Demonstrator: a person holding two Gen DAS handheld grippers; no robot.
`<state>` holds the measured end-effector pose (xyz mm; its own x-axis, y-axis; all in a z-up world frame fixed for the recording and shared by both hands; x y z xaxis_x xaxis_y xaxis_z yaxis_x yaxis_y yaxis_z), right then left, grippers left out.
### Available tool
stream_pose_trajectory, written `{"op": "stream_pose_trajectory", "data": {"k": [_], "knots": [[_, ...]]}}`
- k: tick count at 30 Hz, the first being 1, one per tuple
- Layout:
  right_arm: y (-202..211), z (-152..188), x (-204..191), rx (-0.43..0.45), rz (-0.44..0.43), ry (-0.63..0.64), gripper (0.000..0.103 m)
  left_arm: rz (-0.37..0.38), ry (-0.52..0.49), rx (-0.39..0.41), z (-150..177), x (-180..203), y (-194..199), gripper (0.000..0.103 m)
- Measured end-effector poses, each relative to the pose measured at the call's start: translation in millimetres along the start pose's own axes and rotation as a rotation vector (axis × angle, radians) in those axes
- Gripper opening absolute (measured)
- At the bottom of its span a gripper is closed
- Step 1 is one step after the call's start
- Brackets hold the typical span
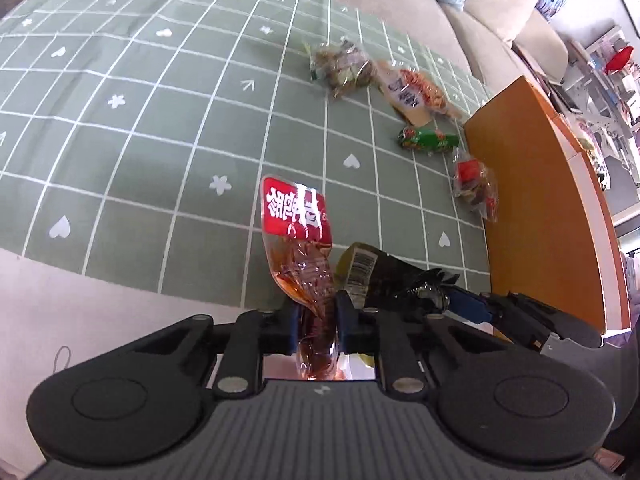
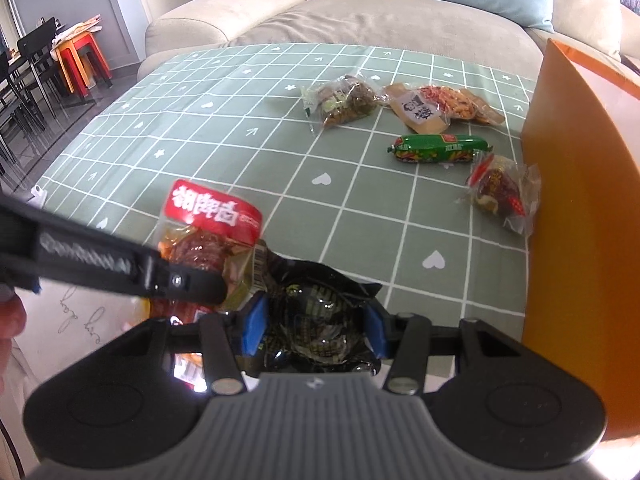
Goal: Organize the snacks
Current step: 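Lift the meat pack with the left tool while the right tool lifts the seaweed bag toward the box, then lower the meat pack into the box with the left tool while the right tool lowers the seaweed bag in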
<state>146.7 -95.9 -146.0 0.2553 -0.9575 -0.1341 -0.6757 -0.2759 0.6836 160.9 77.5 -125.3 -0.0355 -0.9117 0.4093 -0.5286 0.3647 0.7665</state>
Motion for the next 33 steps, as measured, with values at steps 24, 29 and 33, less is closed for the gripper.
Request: {"op": "stream_pose_trajectory", "data": {"k": [24,29,33], "knots": [[85,-48,17,0.209,0.095,0.056,0.046,-0.055,-0.148,0.271,-28,79,82,0.018],[110,-61,40,0.240,0.157,0.046,0.046,0.005,-0.169,0.277,-34,107,85,0.018],[128,-65,65,0.246,0.216,0.034,0.046,0.062,-0.210,0.270,-35,138,81,0.018]]}}
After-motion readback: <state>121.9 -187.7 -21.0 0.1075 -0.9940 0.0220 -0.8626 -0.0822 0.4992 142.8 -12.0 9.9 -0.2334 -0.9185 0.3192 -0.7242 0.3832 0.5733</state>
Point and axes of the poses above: each gripper's, at about its wrist camera, not at the fingertips, and y roughly against the way its jaws point, x to its right, z to its underside, the point moved 1 cm from there along -y, roughly the way its jaws point, and after that the axes turned 12 degrees about x, right-handed, at the moved point
